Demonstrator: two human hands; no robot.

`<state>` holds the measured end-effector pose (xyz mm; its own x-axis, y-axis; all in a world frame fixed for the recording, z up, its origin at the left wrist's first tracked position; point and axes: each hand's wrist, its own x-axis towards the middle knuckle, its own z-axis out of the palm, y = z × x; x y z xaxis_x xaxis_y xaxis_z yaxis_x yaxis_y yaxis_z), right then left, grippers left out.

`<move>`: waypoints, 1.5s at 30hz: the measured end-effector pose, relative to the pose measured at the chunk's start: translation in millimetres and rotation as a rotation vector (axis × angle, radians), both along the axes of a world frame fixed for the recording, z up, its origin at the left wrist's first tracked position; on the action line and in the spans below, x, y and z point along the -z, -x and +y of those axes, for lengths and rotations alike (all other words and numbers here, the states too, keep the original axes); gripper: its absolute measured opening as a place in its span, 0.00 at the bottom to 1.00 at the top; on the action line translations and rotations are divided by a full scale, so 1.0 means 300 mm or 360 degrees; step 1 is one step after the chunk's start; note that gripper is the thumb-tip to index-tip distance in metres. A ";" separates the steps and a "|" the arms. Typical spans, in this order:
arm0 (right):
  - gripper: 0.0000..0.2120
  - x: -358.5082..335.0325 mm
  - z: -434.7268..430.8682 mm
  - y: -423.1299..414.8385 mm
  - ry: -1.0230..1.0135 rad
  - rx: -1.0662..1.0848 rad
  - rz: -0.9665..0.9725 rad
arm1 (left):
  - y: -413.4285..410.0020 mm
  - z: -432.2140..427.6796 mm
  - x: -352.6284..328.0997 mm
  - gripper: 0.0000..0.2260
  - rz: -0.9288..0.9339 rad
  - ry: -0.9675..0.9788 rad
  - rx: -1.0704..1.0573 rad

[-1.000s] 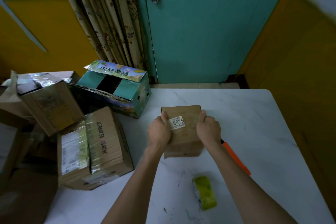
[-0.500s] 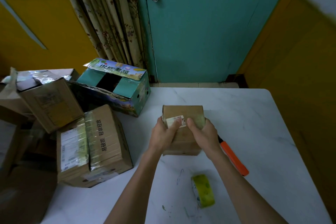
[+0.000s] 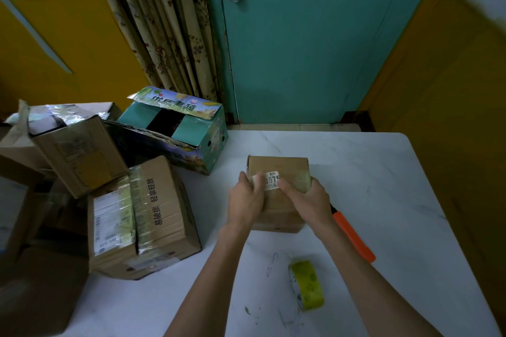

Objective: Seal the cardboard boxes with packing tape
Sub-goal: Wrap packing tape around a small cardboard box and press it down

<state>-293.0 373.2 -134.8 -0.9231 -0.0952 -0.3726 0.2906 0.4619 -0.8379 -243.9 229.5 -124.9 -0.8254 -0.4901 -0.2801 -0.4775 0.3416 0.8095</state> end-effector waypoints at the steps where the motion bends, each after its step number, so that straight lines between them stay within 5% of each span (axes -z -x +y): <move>1: 0.31 0.006 0.006 0.000 0.0049 0.0013 -0.0039 | -0.007 0.004 -0.001 0.19 0.0041 -0.0110 0.0035; 5: 0.23 0.024 0.032 -0.008 0.0214 -0.0048 -0.0077 | -0.040 -0.021 0.037 0.25 0.0185 -0.0597 0.0147; 9: 0.18 0.024 0.048 -0.032 0.0205 -0.0127 0.0136 | -0.044 -0.044 0.054 0.24 0.0149 -0.0619 0.0208; 16: 0.18 -0.004 0.031 -0.039 0.0062 -0.0036 0.0250 | -0.063 -0.021 0.033 0.15 0.0166 -0.0284 0.0128; 26: 0.29 -0.050 -0.024 0.019 -0.0327 -0.0086 0.0009 | 0.056 0.023 -0.048 0.35 -0.0343 0.0156 -0.0107; 33: 0.29 -0.098 -0.036 0.002 -0.0357 0.0052 -0.0005 | 0.038 0.019 -0.035 0.26 -0.0248 0.0229 -0.0090; 38: 0.28 -0.099 -0.031 -0.086 0.0215 0.0027 0.0018 | 0.010 -0.054 0.026 0.27 -0.0108 -0.0229 -0.0230; 42: 0.29 -0.067 -0.078 -0.134 -0.0643 -0.0518 0.0471 | -0.038 -0.045 0.141 0.37 -0.0174 -0.0600 -0.0352; 45: 0.28 -0.031 -0.118 -0.169 -0.0829 -0.0764 0.0422 | -0.068 -0.034 0.211 0.37 -0.0214 -0.0860 -0.0496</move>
<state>-242.4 337.8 -125.5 -0.8896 -0.3818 -0.2507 -0.2232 0.8423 -0.4907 -223.4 219.2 -188.3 -0.6072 -0.4623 -0.6462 -0.5981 -0.2695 0.7548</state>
